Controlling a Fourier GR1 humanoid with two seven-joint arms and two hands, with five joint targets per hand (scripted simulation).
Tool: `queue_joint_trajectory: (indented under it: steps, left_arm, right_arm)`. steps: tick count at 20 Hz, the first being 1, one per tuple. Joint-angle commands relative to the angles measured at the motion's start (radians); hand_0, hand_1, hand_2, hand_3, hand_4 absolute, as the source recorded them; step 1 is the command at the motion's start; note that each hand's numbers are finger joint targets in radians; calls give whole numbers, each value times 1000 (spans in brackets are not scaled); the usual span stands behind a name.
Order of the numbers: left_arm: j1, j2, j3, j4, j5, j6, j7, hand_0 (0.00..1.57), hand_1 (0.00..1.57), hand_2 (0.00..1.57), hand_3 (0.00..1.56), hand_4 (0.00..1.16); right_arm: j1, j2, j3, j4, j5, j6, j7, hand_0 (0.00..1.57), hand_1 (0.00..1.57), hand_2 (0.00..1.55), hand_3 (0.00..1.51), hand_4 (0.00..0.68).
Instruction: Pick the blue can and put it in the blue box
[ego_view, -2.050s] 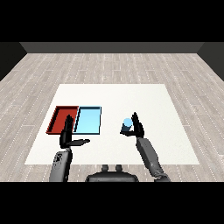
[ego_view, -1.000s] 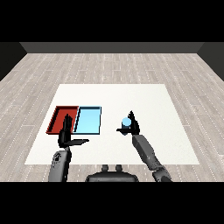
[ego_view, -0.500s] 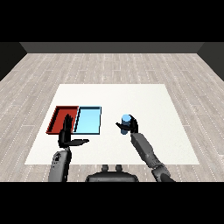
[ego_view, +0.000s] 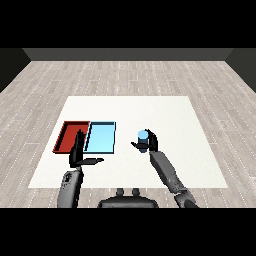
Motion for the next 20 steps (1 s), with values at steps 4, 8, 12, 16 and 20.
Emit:
queue_joint_trajectory:
  steps: [4,8,12,16,20]
  left_arm:
    - [-11,-24,-50,-19,-2,-4,55,0,0,0,0,0]
    - [-40,-10,-70,6,1,-26,71,0,0,0,0,0]
    - [-68,-39,-127,67,-9,28,26,0,0,0,0,0]
    - [-54,-39,-136,25,-10,32,64,0,0,0,0,0]
    - [-118,-39,-210,69,2,121,80,0,0,0,0,0]
  right_arm:
    - [5,9,95,-83,3,-70,-22,1459,1459,1480,1354,518]
    - [28,9,111,-231,69,-71,69,1464,1464,1486,1387,525]
    - [-69,9,115,-221,59,-82,118,1448,1448,1471,1355,534]
    - [-94,9,215,-234,22,-173,107,1444,1444,1467,1342,563]
    - [20,-65,83,-334,70,8,111,1443,1443,1462,1348,562]
